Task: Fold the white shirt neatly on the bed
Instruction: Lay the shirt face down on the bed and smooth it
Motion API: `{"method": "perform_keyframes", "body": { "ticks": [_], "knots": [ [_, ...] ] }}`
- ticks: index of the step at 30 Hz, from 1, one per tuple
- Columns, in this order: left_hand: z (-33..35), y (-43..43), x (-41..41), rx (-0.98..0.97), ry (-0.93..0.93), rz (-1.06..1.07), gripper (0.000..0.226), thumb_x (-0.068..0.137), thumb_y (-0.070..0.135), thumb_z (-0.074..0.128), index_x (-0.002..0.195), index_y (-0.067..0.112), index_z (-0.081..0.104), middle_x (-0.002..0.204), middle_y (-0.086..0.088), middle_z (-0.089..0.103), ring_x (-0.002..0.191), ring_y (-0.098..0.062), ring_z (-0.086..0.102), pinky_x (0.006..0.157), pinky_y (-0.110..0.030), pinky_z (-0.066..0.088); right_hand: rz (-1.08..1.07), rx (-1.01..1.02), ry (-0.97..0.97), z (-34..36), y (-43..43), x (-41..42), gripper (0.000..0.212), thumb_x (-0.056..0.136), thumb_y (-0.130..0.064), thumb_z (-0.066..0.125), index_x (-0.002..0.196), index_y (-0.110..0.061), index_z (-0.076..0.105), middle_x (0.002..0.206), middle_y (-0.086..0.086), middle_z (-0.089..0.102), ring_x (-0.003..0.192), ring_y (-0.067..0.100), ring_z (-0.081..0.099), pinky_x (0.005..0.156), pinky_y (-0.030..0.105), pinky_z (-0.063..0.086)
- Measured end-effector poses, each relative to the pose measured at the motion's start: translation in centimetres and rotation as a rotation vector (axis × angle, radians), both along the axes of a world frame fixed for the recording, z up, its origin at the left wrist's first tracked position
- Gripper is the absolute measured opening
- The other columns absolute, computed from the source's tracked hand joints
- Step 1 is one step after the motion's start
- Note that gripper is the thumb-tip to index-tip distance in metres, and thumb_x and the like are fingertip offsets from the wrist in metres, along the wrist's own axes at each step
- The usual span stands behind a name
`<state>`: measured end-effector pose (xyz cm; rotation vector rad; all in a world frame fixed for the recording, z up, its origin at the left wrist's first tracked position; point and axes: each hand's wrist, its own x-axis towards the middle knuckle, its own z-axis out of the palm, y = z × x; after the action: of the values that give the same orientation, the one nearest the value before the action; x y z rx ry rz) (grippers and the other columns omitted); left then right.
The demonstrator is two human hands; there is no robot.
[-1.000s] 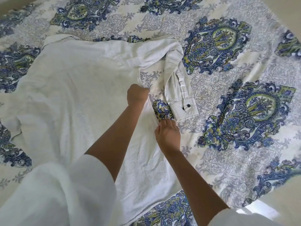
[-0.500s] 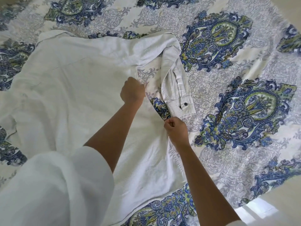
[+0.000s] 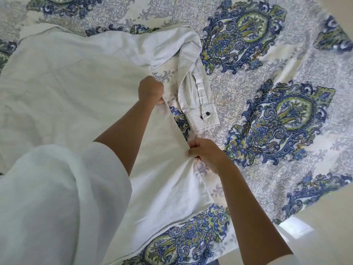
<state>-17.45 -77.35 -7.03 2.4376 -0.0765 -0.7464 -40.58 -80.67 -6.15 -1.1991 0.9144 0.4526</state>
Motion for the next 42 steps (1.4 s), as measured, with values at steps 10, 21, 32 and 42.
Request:
{"method": "perform_keyframes", "body": {
  "ticks": [10, 21, 32, 42],
  "knots": [
    [-0.8, 3.8, -1.9, -0.395, 0.249, 0.130, 0.035, 0.088, -0.014, 0.033, 0.115, 0.001, 0.050, 0.087, -0.017, 0.060, 0.070, -0.019, 0.062, 0.061, -0.021, 0.055, 0.193, -0.171, 0.190, 1.2, -0.2, -4.3, 0.007, 0.082, 0.002, 0.064, 0.087, -0.003, 0.063, 0.067, 0.002, 0.054, 0.059, 0.011, 0.048, 0.053, 0.015, 0.041],
    [0.8, 8.4, -10.3, -0.131, 0.143, -0.466, 0.064, 0.091, -0.006, 0.033, 0.148, 0.023, 0.025, 0.149, -0.004, 0.035, 0.083, -0.009, 0.063, 0.057, -0.011, 0.042, 0.530, -0.398, 0.339, 1.5, 1.6, -7.5, 0.025, 0.077, 0.006, 0.058, 0.093, -0.008, 0.070, 0.077, 0.008, 0.060, 0.086, 0.025, 0.058, 0.071, 0.029, 0.047],
    [2.3, 11.7, -14.1, -0.145, 0.082, -0.552, 0.047, 0.094, 0.004, 0.039, 0.138, 0.019, 0.044, 0.142, -0.007, 0.047, 0.119, -0.028, 0.054, 0.083, -0.029, 0.047, 0.339, -0.928, 0.377, 2.3, 6.4, -9.2, 0.030, 0.085, -0.016, 0.053, 0.114, -0.009, 0.053, 0.119, 0.010, 0.054, 0.116, 0.028, 0.045, 0.096, 0.041, 0.034],
    [4.8, 21.9, -16.2, -0.213, -0.031, -0.282, 0.026, 0.095, 0.013, 0.047, 0.112, 0.006, 0.065, 0.119, -0.007, 0.065, 0.113, -0.021, 0.058, 0.097, -0.027, 0.040, 0.078, -0.509, 0.013, 4.8, 12.2, -6.5, 0.022, 0.090, -0.003, 0.046, 0.086, -0.019, 0.060, 0.079, 0.002, 0.064, 0.064, 0.012, 0.063, 0.064, 0.018, 0.049]
  ]
}}
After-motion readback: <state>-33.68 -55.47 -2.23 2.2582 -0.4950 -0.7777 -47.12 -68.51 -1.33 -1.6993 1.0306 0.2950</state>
